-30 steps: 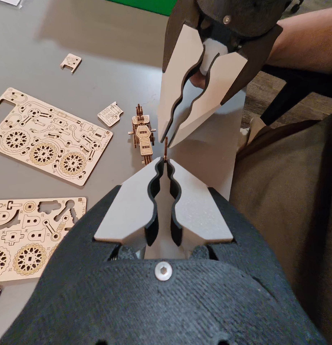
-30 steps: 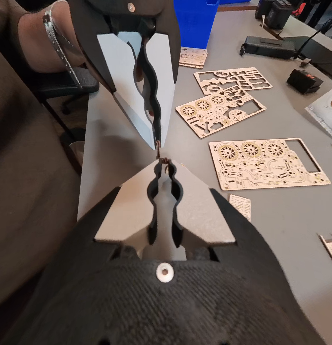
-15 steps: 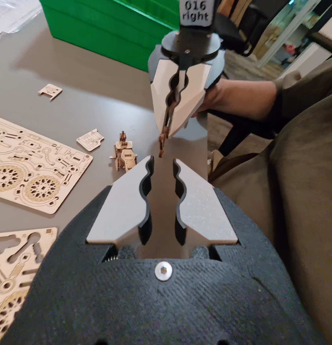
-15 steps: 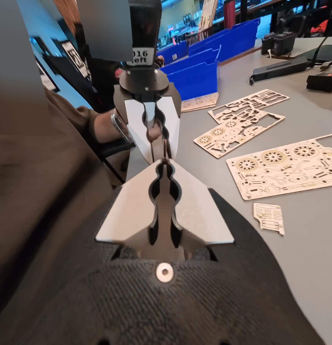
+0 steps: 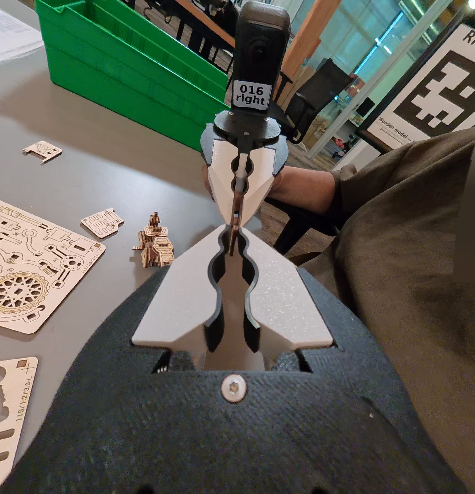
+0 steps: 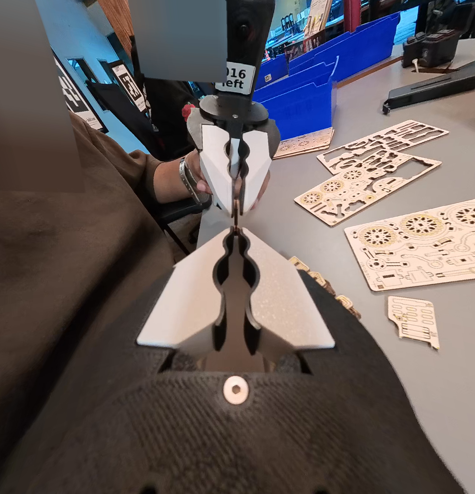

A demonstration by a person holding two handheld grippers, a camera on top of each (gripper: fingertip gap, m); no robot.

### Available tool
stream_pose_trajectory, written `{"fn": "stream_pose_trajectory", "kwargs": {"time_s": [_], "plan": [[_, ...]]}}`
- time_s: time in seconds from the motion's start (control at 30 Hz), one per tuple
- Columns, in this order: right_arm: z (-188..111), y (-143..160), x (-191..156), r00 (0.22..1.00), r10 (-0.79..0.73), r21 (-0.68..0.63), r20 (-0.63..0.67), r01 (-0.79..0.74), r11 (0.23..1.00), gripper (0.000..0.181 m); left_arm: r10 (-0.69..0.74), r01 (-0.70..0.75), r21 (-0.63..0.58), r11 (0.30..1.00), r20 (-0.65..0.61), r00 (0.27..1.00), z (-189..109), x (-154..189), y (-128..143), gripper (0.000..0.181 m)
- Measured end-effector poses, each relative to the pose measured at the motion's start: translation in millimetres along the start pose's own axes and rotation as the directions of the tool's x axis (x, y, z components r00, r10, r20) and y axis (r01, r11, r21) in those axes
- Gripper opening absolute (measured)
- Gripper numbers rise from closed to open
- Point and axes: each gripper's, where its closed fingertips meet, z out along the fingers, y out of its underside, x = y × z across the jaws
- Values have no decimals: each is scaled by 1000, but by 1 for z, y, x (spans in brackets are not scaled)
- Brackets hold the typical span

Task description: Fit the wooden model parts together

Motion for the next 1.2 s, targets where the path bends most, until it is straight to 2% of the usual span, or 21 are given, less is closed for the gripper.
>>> {"fn": "stream_pose_trajectory", "kwargs": {"time_s": [0.1,0.17,0.33,0.43,0.53,0.63,0.77,0.87,1.03,1.2], "plan": [[-1,-4,-1,1000,18,26,15,-19,999,1,-8,8,-13,1000,-7,1000,1,0,2,6],[-2,-5,-1,999,26,34,18,-27,999,1,2,-2,-10,1000,-9,1000,1,1,2,0],[-2,-6,2,1000,19,35,-5,-19,999,2,26,-25,-18,1000,17,1000,0,-1,1,0],[-9,-3,16,993,-42,1,-106,43,999,22,21,-19,-17,1000,116,993,-5,-20,1,0],[-18,5,36,948,-204,-129,-245,177,976,41,33,-27,-26,999,289,957,-14,-54,6,0],[-18,22,51,860,-404,-331,-311,301,894,52,-17,32,-33,999,386,923,-14,-81,19,0],[-3,41,54,791,-553,-485,-264,387,785,57,-200,217,-4,976,371,907,-3,-94,38,0],[6,49,60,768,-607,-544,-203,427,722,56,-263,281,-2,960,346,900,-1,-98,44,0],[19,48,63,854,-500,-513,-142,369,775,52,-365,373,15,928,248,897,4,-89,46,0],[16,52,70,856,-492,-532,-158,346,773,45,-381,390,7,921,230,896,7,-86,49,0]]}}
